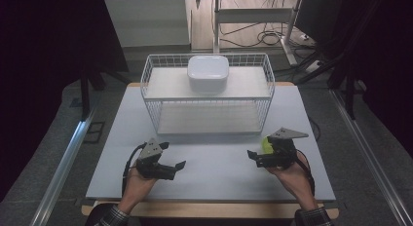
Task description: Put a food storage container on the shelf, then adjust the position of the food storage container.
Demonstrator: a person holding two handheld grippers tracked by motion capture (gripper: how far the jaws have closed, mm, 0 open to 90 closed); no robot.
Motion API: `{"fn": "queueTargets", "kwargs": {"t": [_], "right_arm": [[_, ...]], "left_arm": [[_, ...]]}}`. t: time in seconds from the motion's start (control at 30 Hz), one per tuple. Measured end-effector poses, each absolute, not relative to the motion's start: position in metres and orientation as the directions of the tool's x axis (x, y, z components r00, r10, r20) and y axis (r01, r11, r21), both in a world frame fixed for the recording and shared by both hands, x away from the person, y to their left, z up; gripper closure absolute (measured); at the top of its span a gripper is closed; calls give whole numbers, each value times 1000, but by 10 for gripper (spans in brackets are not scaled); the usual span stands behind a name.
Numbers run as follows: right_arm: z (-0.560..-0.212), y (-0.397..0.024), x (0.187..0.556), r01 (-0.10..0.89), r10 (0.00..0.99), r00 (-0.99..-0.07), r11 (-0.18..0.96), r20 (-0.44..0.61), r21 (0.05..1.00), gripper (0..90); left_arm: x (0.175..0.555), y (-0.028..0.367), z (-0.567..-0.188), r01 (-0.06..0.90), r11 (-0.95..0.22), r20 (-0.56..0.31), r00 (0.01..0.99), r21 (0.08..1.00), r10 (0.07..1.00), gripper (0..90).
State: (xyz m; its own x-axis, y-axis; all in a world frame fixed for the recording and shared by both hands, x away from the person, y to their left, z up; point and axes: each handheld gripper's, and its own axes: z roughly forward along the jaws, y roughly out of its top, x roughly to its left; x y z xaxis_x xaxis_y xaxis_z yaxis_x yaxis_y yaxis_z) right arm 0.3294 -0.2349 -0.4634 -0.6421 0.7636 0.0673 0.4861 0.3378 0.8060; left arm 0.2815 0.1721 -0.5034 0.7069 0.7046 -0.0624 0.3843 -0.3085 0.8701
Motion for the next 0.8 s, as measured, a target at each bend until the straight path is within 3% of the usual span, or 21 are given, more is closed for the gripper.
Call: {"fn": "queueTargets", "kwargs": {"t": [0.4,0.53,0.63,0.67,0.8], "right_arm": [[-470,-246,329,518,803,-594,346,38,782,116],[-469,-253,330,528,828,-560,332,27,781,215],[-465,-266,331,525,858,-514,312,3,792,365],[-465,-266,331,525,858,-514,312,3,792,365],[-463,-279,333,543,894,-448,298,-30,785,517]], "left_arm": [[280,179,-508,399,-297,-74,694,868,716,63],[280,179,-508,399,-299,-72,693,867,717,64],[280,178,-509,397,-306,-66,695,865,715,64],[280,177,-509,398,-306,-67,696,865,715,64],[281,178,-510,399,-310,-64,695,863,716,64]]}}
